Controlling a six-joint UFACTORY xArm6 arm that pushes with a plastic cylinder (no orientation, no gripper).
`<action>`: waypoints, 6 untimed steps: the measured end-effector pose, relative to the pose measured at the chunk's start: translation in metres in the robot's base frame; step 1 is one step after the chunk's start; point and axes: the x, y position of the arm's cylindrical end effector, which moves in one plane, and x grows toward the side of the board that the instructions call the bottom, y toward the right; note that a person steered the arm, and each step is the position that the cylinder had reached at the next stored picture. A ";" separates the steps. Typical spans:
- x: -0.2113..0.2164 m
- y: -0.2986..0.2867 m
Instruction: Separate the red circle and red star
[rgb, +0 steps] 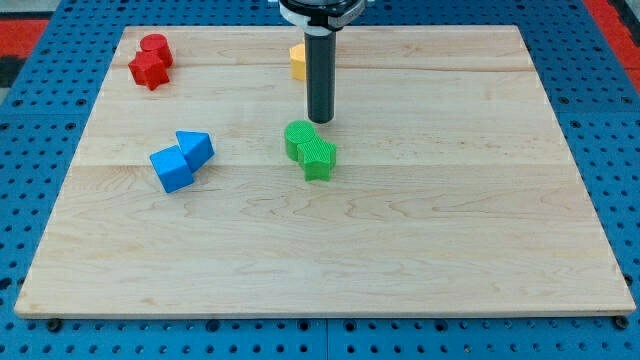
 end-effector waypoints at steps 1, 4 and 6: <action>0.000 0.000; -0.015 -0.034; -0.065 -0.089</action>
